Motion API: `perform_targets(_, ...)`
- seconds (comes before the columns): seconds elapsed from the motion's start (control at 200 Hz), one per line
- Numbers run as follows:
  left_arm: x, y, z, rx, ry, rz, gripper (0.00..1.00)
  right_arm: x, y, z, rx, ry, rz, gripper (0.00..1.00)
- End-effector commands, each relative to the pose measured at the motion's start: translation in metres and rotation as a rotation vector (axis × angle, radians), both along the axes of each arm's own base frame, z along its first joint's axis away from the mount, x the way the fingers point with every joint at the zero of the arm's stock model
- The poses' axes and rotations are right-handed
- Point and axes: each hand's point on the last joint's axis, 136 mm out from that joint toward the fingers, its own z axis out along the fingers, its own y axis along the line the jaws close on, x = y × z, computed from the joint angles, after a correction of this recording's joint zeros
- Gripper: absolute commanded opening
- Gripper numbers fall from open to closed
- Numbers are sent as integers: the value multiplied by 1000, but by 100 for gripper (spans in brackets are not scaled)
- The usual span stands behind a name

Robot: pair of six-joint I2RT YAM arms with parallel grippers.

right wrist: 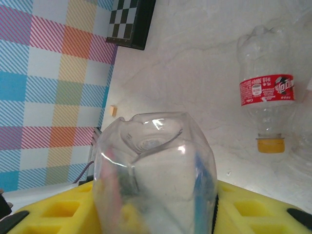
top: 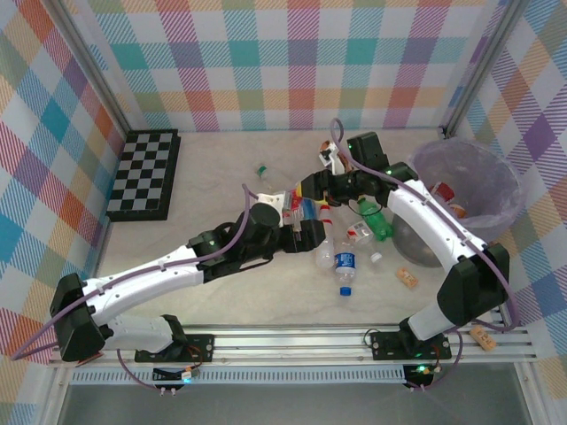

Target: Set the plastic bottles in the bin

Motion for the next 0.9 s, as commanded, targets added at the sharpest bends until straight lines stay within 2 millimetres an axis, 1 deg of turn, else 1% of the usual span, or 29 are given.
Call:
perform_targets(0.0, 1, 12, 4, -2, -22, 26, 100, 9, -8, 21, -15, -78, -11, 49)
perform_targets(0.09, -1, 22, 3, 9, -28, 45, 100, 17, -24, 37, -40, -125, -51, 49)
perform_targets(0.17, -1, 31, -4, 29, -17, 64, 99, 25, -45, 56, -81, -185, -107, 48)
perform_targets(0.225, 0, 35, -9, 35, -5, 74, 99, 29, -61, 75, -73, -224, -143, 48)
perform_targets(0.305, 1, 37, -12, 28, 11, 83, 99, 31, -83, 103, -46, -272, -189, 48)
perform_targets(0.39, 5, 39, -15, 42, 27, 91, 99, 32, -113, 129, -72, -340, -267, 47)
perform_targets(0.435, 9, 40, -15, 48, 32, 107, 99, 33, -134, 141, -83, -369, -323, 47)
perform_targets(0.455, 8, 44, -21, 76, 52, 113, 99, 32, -142, 146, -80, -379, -343, 47)
perform_targets(0.55, 13, 44, -29, 73, 96, 122, 98, 28, -178, 170, -67, -427, -428, 48)
perform_targets(0.585, 14, 41, -30, 54, 111, 114, 98, 27, -194, 177, -79, -443, -475, 47)
perform_targets(0.63, 13, 40, -37, 55, 138, 108, 97, 25, -214, 183, -108, -463, -535, 47)
perform_targets(0.645, 16, 36, -32, 28, 127, 106, 97, 25, -220, 183, -119, -465, -556, 47)
perform_targets(0.72, 18, 35, -37, 26, 144, 113, 97, 23, -255, 188, -191, -487, -673, 47)
perform_targets(0.795, 19, 34, -42, 30, 157, 116, 97, 22, -289, 188, -254, -491, -785, 47)
perform_targets(0.895, 21, 33, -48, 39, 171, 117, 97, 22, -322, 183, -311, -469, -885, 47)
